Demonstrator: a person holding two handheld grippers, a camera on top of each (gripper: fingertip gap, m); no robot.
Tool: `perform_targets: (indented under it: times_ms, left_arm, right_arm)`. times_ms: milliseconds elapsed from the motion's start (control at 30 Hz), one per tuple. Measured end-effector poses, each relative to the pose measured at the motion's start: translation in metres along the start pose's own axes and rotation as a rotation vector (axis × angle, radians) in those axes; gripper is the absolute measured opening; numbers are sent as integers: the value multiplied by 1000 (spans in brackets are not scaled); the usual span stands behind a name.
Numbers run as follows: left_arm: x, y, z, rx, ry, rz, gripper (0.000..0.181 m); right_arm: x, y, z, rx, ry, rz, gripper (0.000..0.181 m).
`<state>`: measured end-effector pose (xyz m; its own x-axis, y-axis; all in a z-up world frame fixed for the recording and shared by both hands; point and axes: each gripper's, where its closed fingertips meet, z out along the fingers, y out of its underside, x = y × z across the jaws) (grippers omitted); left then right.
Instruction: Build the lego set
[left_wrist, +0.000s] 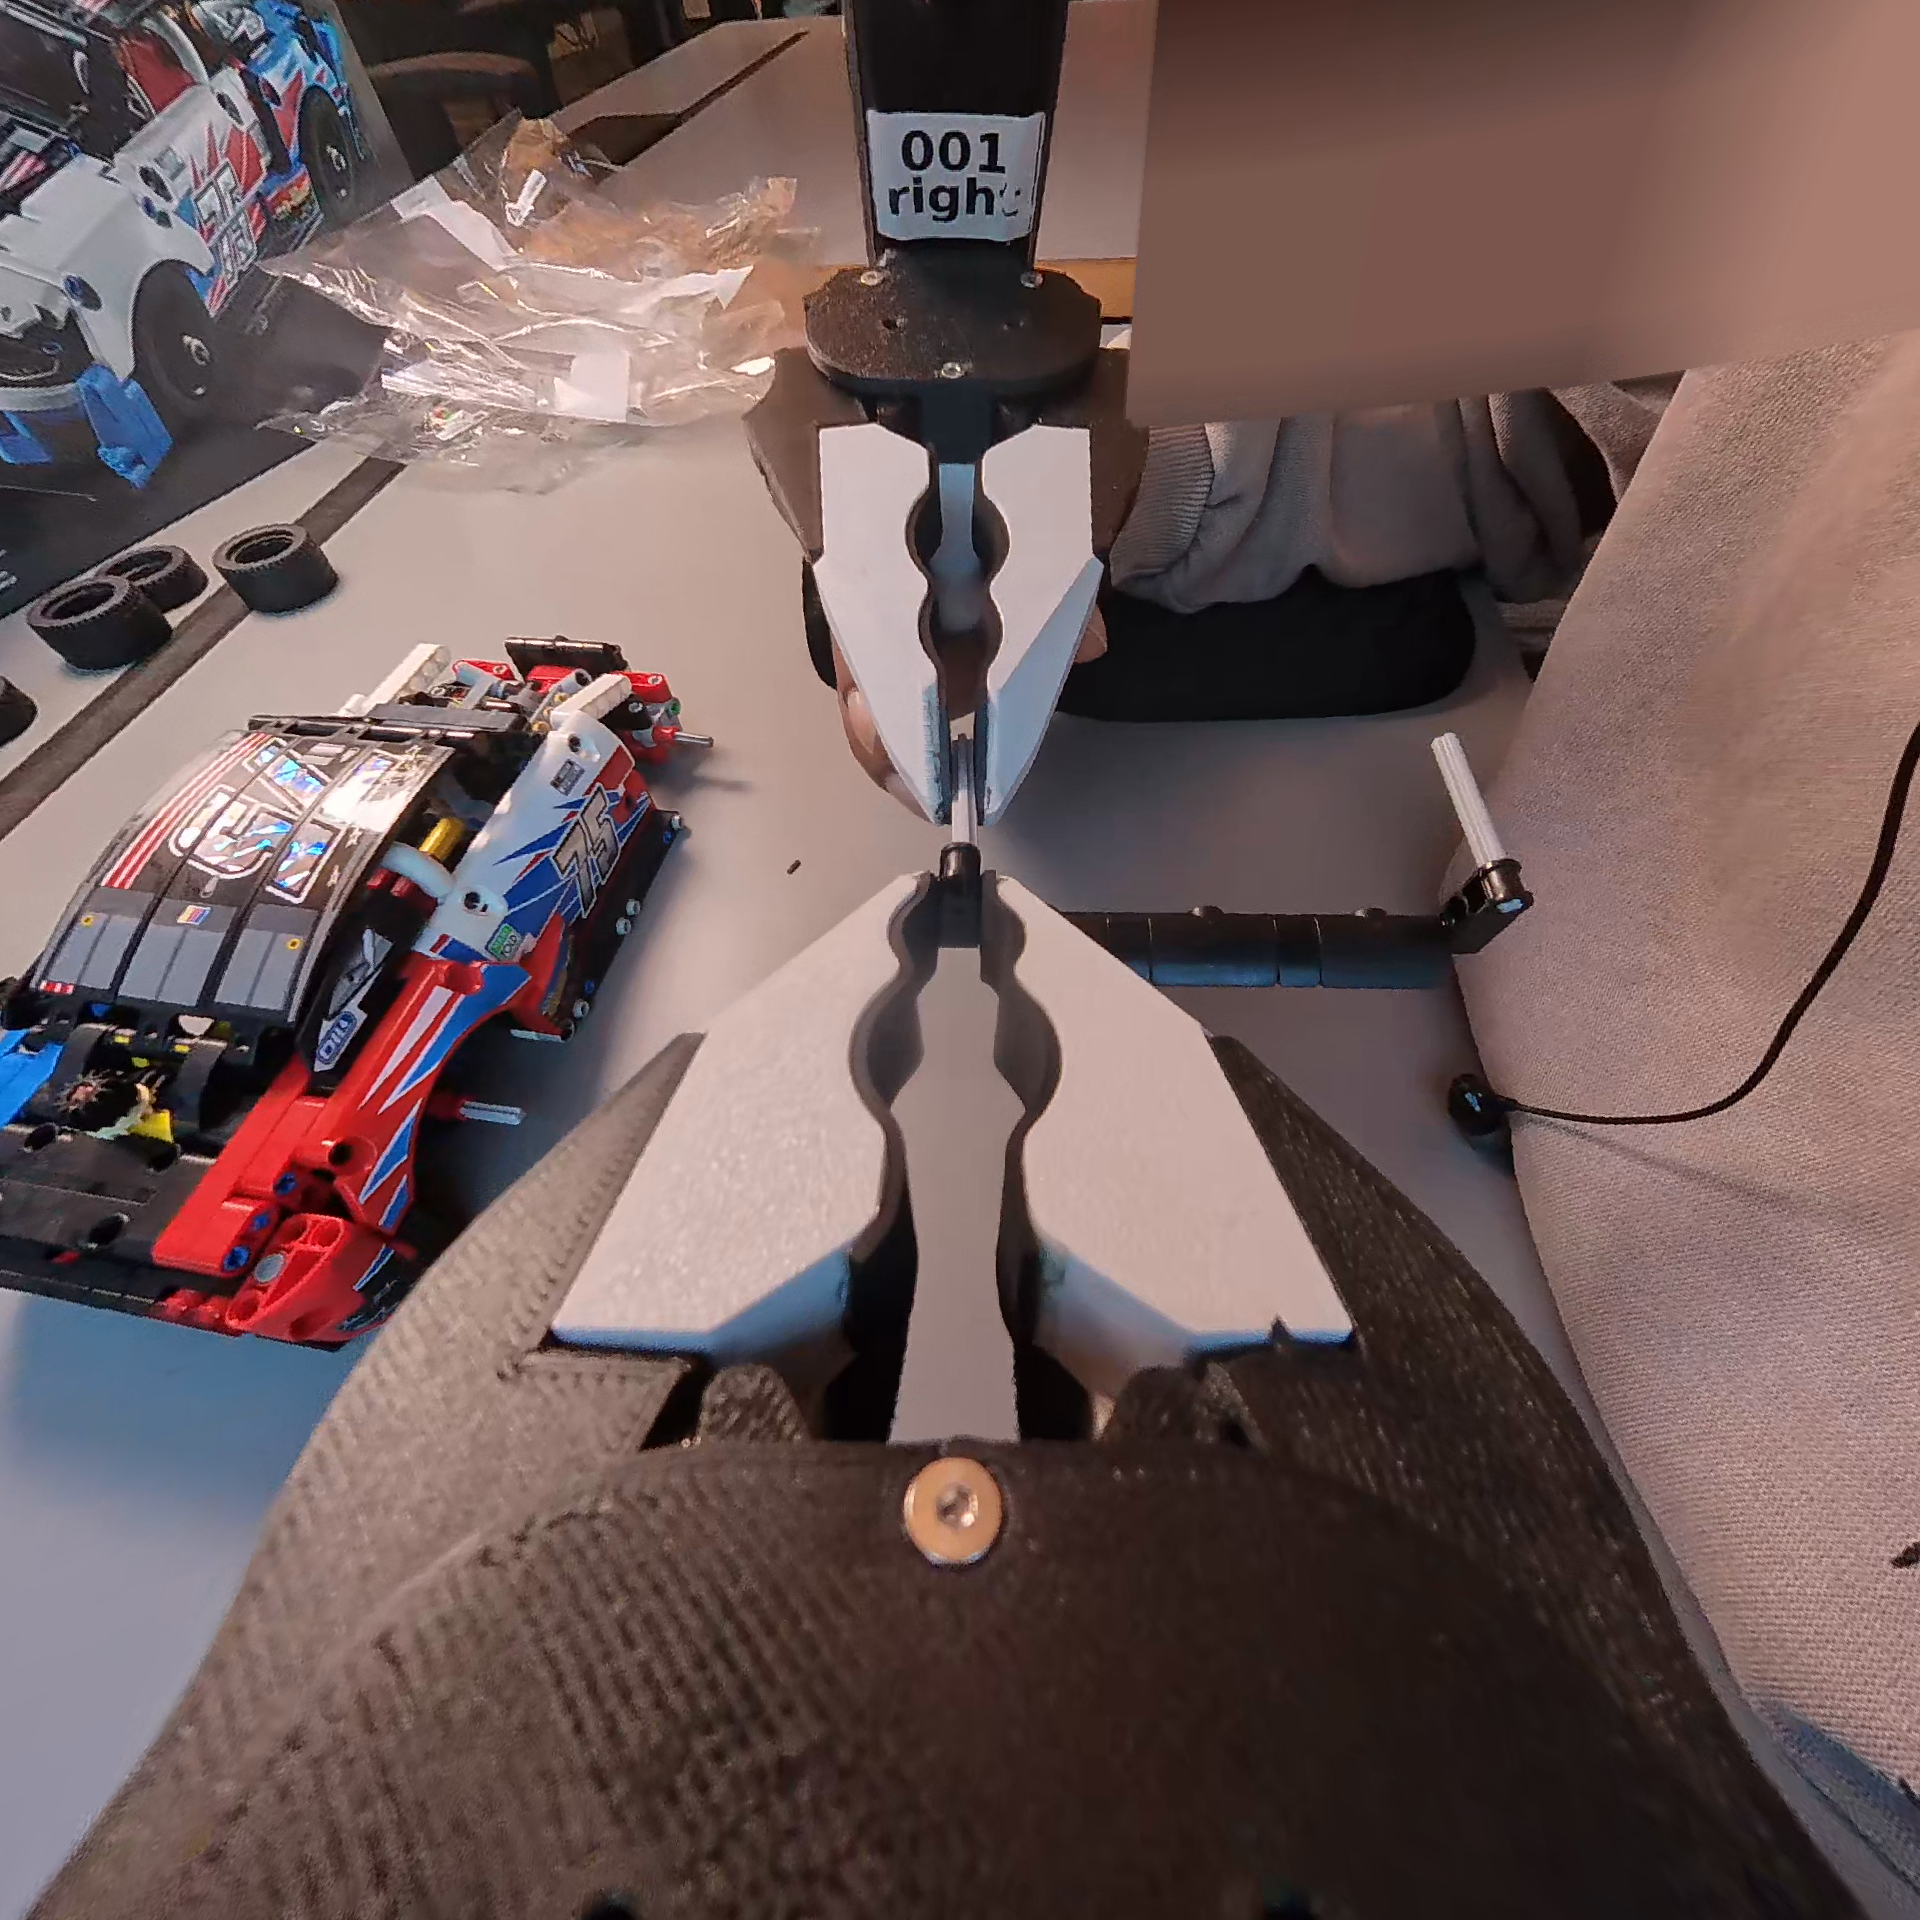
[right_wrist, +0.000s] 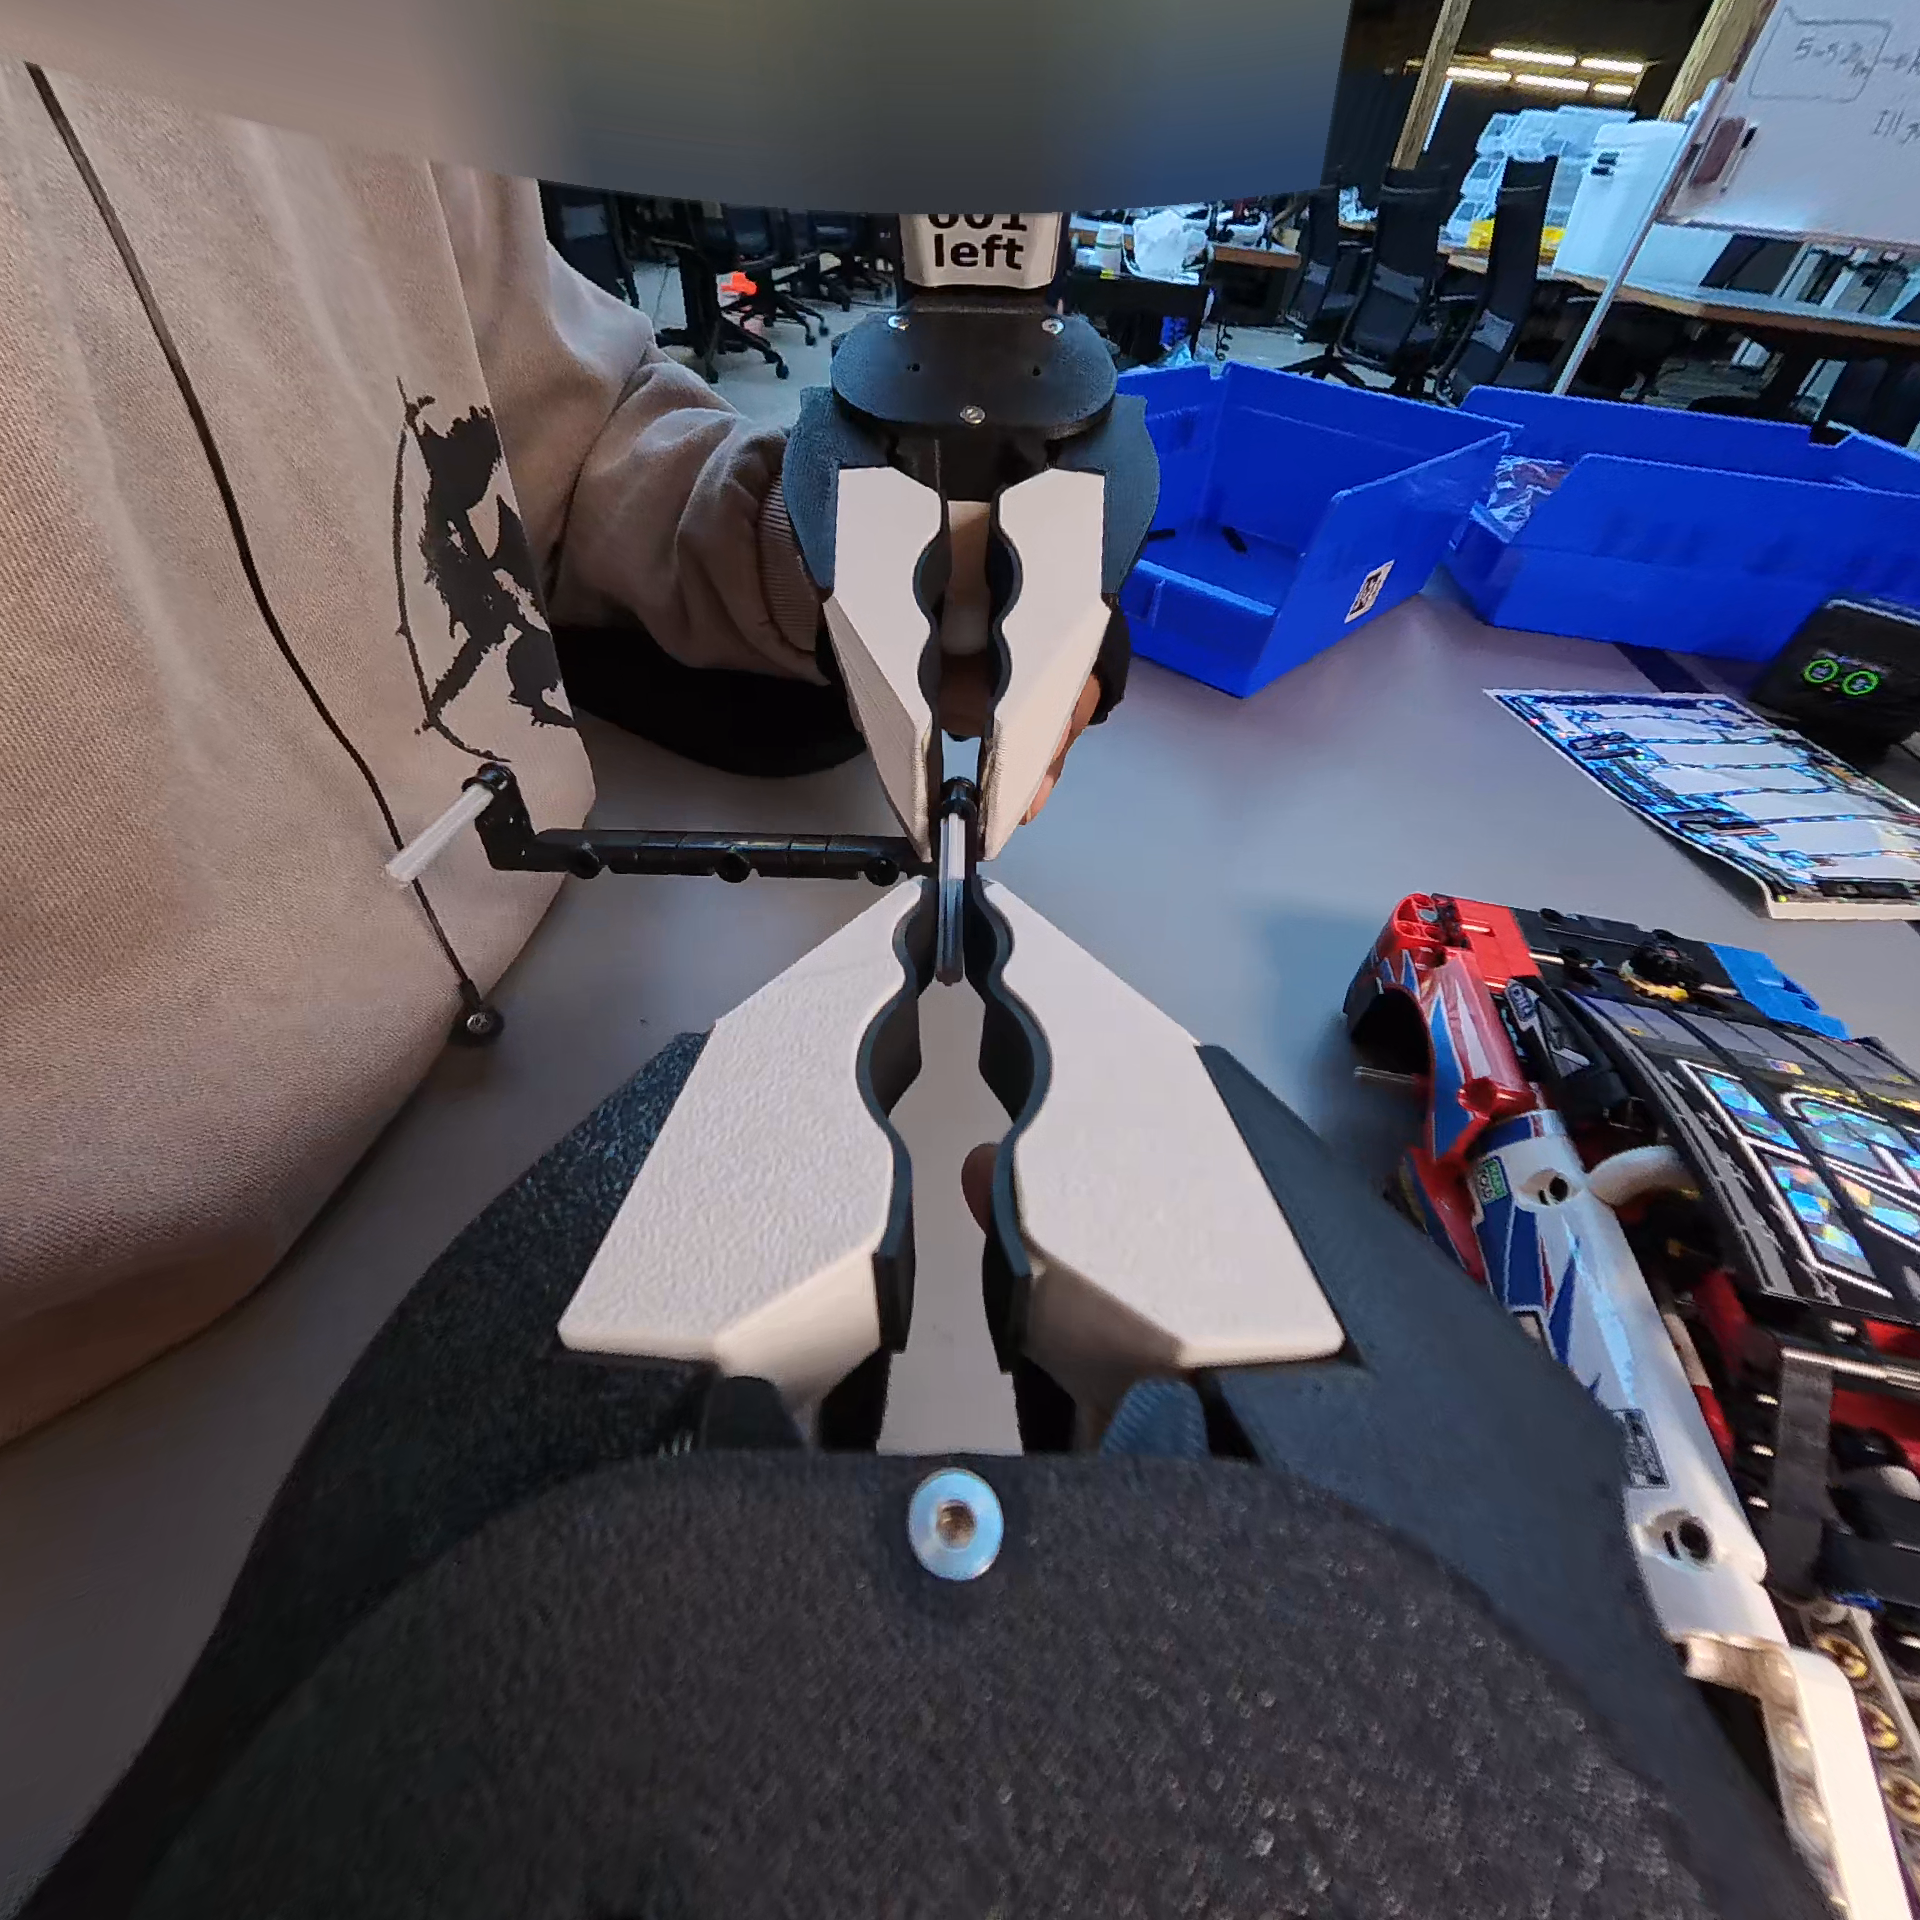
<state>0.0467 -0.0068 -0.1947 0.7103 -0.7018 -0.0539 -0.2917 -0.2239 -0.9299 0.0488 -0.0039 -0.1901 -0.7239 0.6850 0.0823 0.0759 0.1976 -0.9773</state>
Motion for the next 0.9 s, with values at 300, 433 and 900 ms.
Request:
perform_targets:
  times_ms: [300, 433, 900]
  left_arm:
    - [2, 7, 4, -36, 18, -22, 6]
    - [2, 9, 6, -53, 14, -29, 6]
    - [6, 17, 9, -90, 27, -28, 5]
  right_arm:
    - [-1, 5, 3, -50, 20, -39, 2]
    - [-1, 7, 4, -59, 21, -37, 3]
    - [-5, 15, 6, -91, -12, 12, 2]
